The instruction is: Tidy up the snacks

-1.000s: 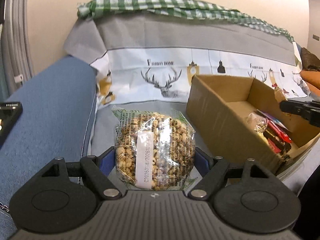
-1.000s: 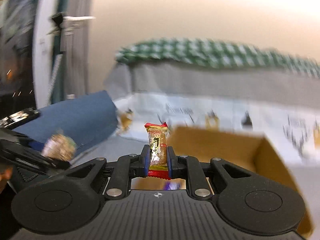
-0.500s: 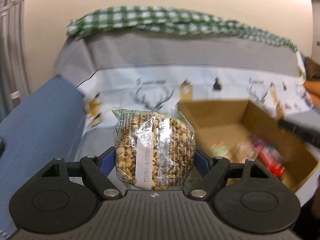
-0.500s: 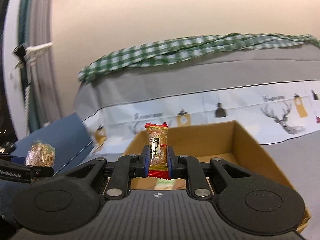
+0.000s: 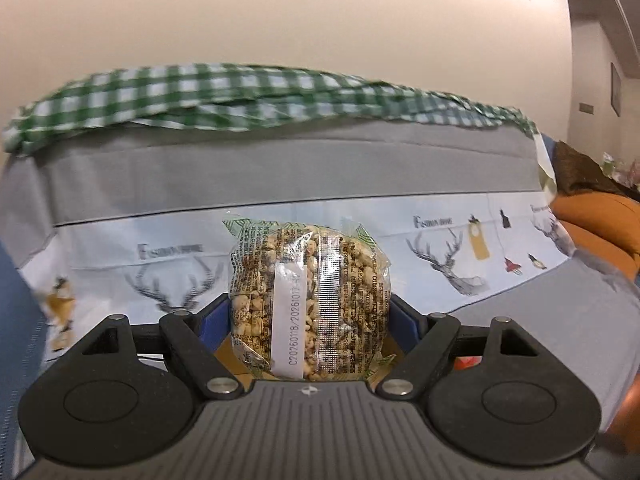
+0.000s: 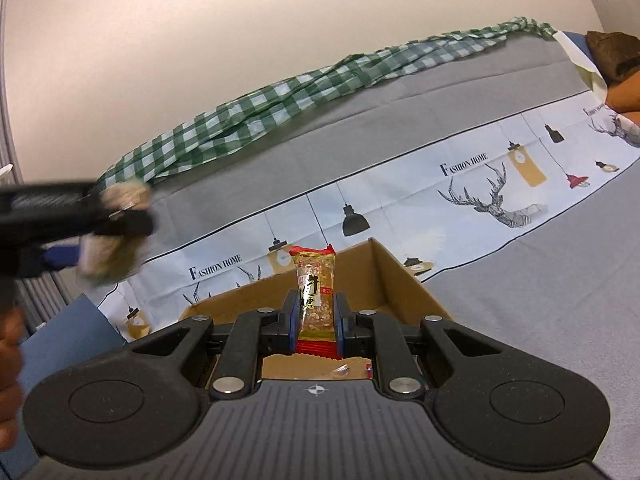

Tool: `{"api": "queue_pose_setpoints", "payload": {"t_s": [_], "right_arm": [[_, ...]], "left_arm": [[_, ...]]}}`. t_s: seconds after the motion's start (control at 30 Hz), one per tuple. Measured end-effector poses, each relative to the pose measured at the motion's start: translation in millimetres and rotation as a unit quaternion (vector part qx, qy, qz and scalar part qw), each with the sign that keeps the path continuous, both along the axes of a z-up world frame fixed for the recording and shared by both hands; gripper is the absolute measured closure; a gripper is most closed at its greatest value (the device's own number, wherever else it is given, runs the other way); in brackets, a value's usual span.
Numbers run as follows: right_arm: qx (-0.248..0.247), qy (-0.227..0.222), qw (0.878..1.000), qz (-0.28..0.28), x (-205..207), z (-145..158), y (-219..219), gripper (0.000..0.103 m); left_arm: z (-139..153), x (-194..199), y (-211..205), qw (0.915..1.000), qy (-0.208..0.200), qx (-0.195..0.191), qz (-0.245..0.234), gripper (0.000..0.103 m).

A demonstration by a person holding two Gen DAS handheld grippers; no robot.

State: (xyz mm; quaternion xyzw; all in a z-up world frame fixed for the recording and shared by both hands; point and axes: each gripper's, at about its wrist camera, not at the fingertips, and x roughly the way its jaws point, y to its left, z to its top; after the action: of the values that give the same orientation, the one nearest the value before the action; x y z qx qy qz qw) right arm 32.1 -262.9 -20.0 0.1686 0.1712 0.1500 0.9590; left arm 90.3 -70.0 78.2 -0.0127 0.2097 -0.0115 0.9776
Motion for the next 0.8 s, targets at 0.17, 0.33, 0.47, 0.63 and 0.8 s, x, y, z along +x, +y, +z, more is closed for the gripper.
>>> {"api": "queue_pose_setpoints", "payload": {"t_s": [0.17, 0.33, 0.47, 0.63, 0.8], "right_arm": [[-0.013, 0.008, 1.000, -0.018, 3.5, -0.8, 3.1, 0.027], [-0.024, 0.011, 0.999, -0.021, 1.2, -0.4, 5.4, 0.010], [-0.036, 0.005, 0.999, -0.024, -4.9, 4.3, 6.2, 0.001], [-0.067, 0.005, 0.998, -0.015, -20.2, 13.2, 7.8, 0.001], [-0.101, -0.005, 0.995, 0.003, -47.2, 25.9, 5.0, 0.001]], "left_arm": [[-4.6, 3.5, -2.5, 0.9998, -0.001, -0.015, 0.012, 0.006], [-13.8, -34.5, 13.8, 0.9989, -0.007, -0.021, 0.040, 0.005], [-19.1, -79.7, 25.2, 0.9972, -0.014, -0.024, 0.069, 0.002], [-26.3, -126.2, 31.9, 0.9953, 0.002, -0.046, 0.086, 0.001], [-39.6, -156.5, 28.0, 0.9928, 0.045, -0.062, 0.092, 0.000]]}}
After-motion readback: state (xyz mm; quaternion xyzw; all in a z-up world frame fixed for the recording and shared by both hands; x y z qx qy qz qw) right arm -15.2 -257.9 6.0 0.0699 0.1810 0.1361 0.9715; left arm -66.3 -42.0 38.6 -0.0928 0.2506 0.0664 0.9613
